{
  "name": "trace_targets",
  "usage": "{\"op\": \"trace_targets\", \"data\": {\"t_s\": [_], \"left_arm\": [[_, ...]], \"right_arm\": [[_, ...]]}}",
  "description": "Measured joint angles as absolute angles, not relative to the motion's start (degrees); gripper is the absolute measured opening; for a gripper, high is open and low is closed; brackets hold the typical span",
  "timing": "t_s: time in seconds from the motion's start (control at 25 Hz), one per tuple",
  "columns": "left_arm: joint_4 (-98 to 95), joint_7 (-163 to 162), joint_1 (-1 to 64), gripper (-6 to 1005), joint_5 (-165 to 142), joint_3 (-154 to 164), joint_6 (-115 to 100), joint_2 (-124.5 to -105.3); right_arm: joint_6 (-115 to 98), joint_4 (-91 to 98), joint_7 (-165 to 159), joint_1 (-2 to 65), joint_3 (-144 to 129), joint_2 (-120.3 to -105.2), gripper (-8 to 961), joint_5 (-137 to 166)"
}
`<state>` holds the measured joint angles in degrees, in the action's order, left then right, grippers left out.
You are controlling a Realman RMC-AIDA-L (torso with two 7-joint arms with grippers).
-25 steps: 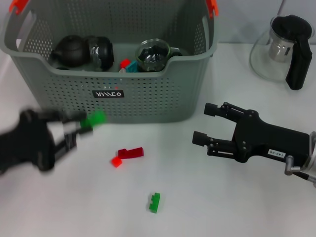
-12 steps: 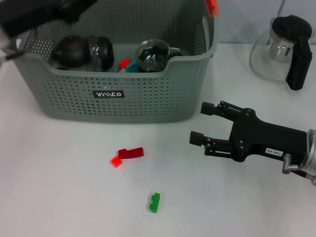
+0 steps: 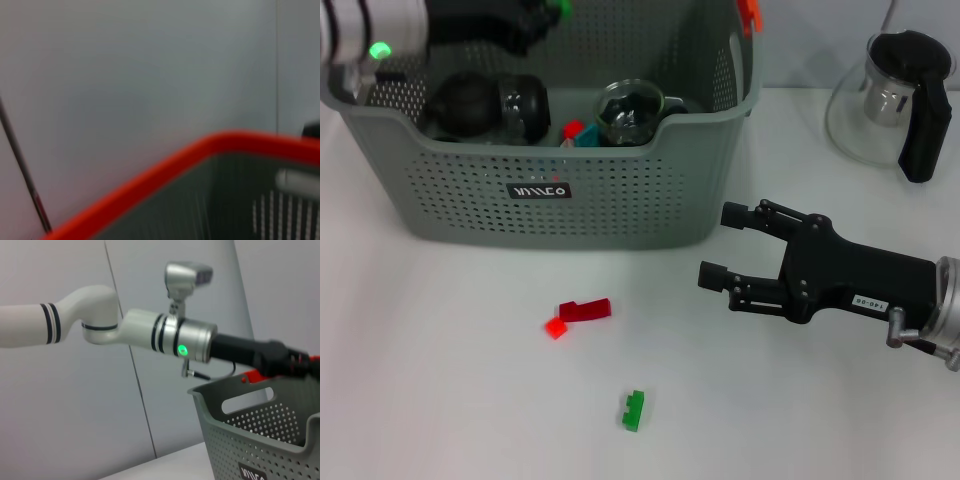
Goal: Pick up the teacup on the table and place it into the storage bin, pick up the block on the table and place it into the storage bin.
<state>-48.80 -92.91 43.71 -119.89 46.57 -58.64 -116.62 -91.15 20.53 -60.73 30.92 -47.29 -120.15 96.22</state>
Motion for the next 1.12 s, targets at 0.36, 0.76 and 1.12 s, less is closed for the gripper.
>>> {"op": "trace_targets", "data": {"t_s": [0.36,0.76,1.12], "left_arm": [[-51.5,-98.8,44.4,260,-131.4,50.0,-52.9,-120.57],[-57.1,-93.6,36.7,505,-97.8,36.3,-76.5,-121.03],[-36.7,-66.2,24.7,818,-91.2,30.4,-100.0,-117.84]], "right_arm": [[-91.1,20.1,-60.6,30.8,-47.2,-120.24,909,96.1],[-91.2,20.4,-60.6,30.7,-47.0,-120.23,910,96.1],[-91.2,20.5,-60.7,30.8,-46.9,-120.24,910,96.1]]}}
